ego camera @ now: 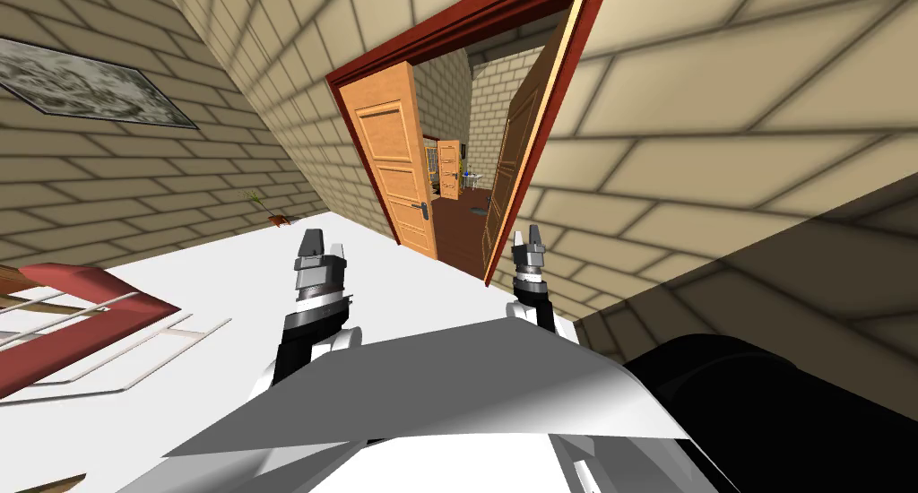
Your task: Push the door open
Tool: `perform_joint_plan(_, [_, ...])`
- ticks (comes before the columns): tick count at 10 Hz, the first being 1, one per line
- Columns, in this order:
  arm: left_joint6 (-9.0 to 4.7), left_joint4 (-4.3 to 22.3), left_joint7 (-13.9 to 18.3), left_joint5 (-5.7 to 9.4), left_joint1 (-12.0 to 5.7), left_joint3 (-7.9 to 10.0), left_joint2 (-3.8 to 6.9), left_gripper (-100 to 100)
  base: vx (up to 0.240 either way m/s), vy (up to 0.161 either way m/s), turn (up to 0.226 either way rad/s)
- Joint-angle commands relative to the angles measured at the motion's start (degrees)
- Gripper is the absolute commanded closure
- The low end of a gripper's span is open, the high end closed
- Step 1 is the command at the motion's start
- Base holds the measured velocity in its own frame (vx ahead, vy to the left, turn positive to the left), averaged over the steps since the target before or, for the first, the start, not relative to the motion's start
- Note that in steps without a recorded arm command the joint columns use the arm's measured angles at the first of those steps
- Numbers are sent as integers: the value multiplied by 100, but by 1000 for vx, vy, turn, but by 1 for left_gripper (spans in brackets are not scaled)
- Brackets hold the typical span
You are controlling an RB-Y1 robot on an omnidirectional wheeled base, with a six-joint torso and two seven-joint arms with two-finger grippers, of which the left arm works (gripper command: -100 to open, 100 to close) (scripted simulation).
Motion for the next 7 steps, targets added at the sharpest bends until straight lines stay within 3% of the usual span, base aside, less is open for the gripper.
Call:
perform_joint_plan(1, [-6,210,65,2,-133,-55,81,-100,107,-5,-13])
perform_joint_plan(7, [-24,899,277,9,-569,-236,287,-100,130,72,-21])
